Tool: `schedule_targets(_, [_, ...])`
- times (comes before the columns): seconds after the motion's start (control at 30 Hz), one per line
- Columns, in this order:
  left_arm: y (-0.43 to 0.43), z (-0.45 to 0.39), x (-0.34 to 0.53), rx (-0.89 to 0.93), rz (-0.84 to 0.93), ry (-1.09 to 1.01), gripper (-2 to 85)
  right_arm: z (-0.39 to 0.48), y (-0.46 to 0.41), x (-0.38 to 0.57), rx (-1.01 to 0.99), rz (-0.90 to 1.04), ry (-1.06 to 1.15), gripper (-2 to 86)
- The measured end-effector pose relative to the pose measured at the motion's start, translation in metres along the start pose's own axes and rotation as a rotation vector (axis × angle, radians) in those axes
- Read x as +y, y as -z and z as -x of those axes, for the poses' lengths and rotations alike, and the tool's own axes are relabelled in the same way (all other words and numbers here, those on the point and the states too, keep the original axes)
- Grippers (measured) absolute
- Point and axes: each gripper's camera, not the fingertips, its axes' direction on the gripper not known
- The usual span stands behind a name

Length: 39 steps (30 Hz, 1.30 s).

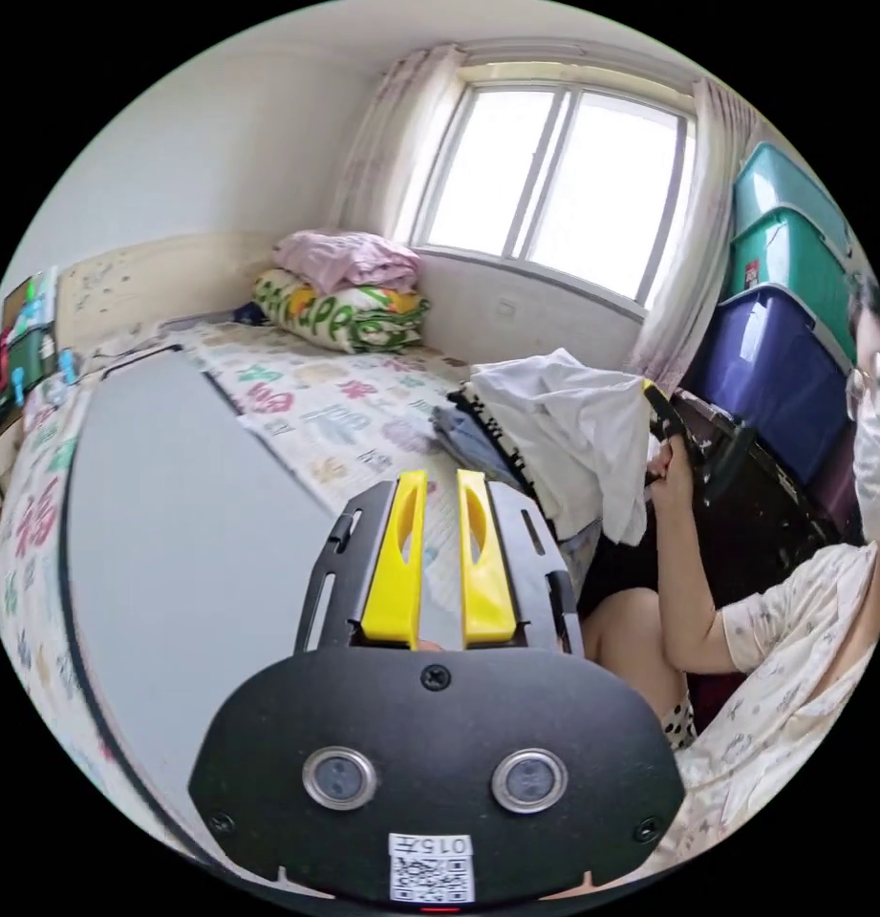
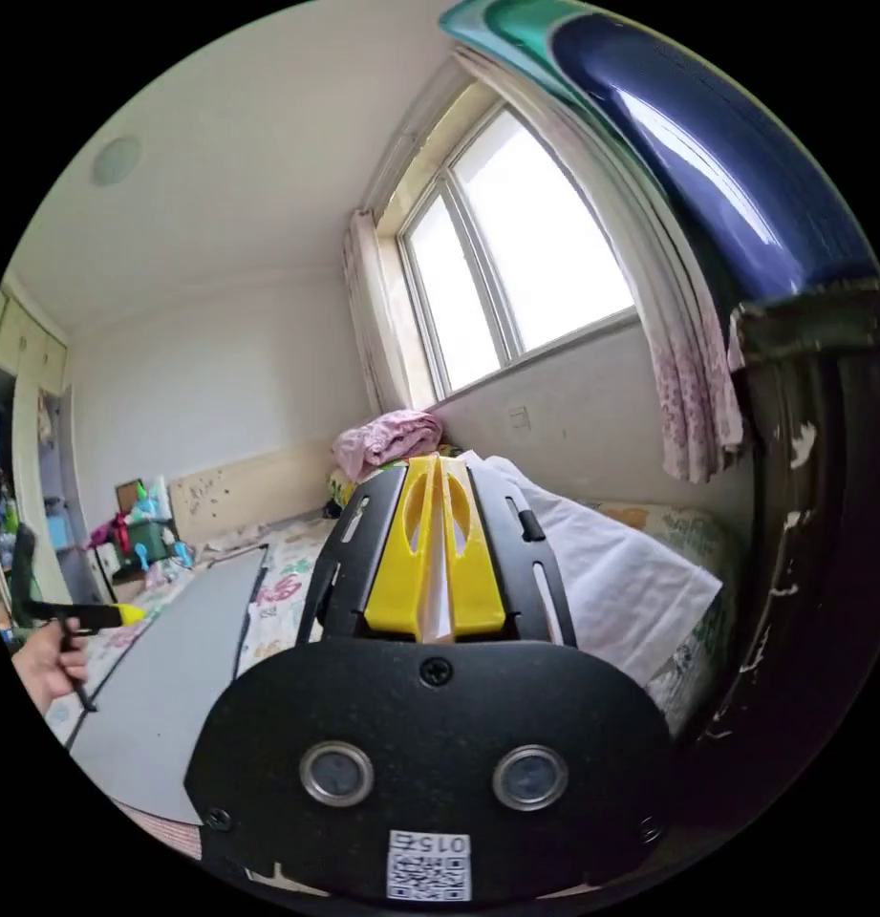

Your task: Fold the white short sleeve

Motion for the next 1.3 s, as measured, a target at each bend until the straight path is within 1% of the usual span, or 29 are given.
schedule_targets(0.03, [-0.044, 0.005, -0.029, 0.043, -0.001, 0.008, 6.3, -0.019, 0.024, 0.006, -0.062, -0.023, -0.045, -1.0])
schedule_targets(0.07, [-0.065, 0.007, -0.044, 0.065, -0.001, 0.012, 6.6, -0.031, 0.05, 0.013, -0.087, -0.05, -0.032, -1.0])
schedule_targets(0.1, [-0.106, 0.01, -0.071, 0.103, -0.001, 0.006, 7.1, -0.035, 0.062, 0.014, -0.079, -0.061, -0.008, -1.0])
schedule_targets(0.13, [-0.126, 0.012, -0.083, 0.115, 0.0, 0.008, 7.5, -0.045, 0.084, 0.011, -0.043, -0.06, 0.008, -1.0])
schedule_targets(0.17, [-0.164, 0.016, -0.106, 0.124, 0.003, 0.025, 8.3, -0.059, 0.102, -0.001, -0.04, -0.039, -0.019, -1.0])
schedule_targets(0.23, [-0.235, 0.021, -0.144, 0.118, 0.018, 0.044, 10.7, -0.08, 0.125, -0.02, -0.12, -0.023, -0.054, -0.9])
schedule_targets(0.27, [-0.251, 0.023, -0.152, 0.114, 0.023, 0.055, 11.2, -0.09, 0.141, -0.029, -0.154, -0.022, -0.066, -0.9])
schedule_targets(0.33, [-0.31, 0.034, -0.174, 0.13, 0.037, 0.111, 13.1, -0.098, 0.165, -0.036, -0.144, -0.023, -0.075, -0.9])
schedule_targets(0.43, [-0.366, 0.042, -0.185, 0.153, 0.049, 0.176, 13.7, -0.104, 0.205, -0.045, -0.138, -0.024, -0.095, -1.0])
schedule_targets(0.53, [-0.398, 0.04, -0.185, 0.154, 0.09, 0.172, 13.1, -0.107, 0.245, -0.055, -0.17, -0.042, -0.118, -1.0])
schedule_targets(0.6, [-0.405, 0.029, -0.178, 0.173, 0.083, 0.11, 7.9, -0.105, 0.268, -0.06, -0.159, -0.047, -0.116, -1.0])
schedule_targets(0.63, [-0.399, 0.02, -0.173, 0.167, 0.056, 0.068, 5.1, -0.105, 0.285, -0.064, -0.154, -0.047, -0.12, -1.0])
schedule_targets(0.73, [-0.385, 0.008, -0.161, 0.121, 0.048, 0.014, 2.9, -0.106, 0.331, -0.074, -0.179, -0.064, -0.142, -1.0])
schedule_targets(0.8, [-0.355, 0.005, -0.148, 0.148, 0.011, -0.01, 1.6, -0.105, 0.361, -0.082, -0.19, -0.084, -0.152, -1.0])
schedule_targets(0.93, [-0.286, 0.005, -0.127, 0.206, -0.068, -0.008, 0.9, -0.108, 0.442, -0.106, -0.314, -0.143, -0.217, -1.0])
schedule_targets(1.03, [-0.182, -0.003, -0.094, 0.232, -0.189, -0.059, 0.7, -0.1, 0.512, -0.128, -0.357, -0.2, -0.208, -1.0])
schedule_targets(1.13, [-0.098, -0.009, -0.061, 0.251, -0.288, -0.1, 0.7, -0.087, 0.583, -0.152, -0.425, -0.284, -0.197, -1.0])
schedule_targets(1.23, [0.029, -0.015, 0.009, 0.253, -0.398, -0.168, 0.8, -0.057, 0.629, -0.176, -0.458, -0.257, -0.163, -1.0])
schedule_targets(1.27, [0.049, -0.016, 0.022, 0.252, -0.408, -0.177, 0.8, -0.041, 0.643, -0.182, -0.501, -0.234, -0.139, -1.0])
schedule_targets(1.3, [0.086, -0.015, 0.051, 0.249, -0.422, -0.192, 0.8, -0.033, 0.649, -0.184, -0.521, -0.216, -0.127, -1.0])
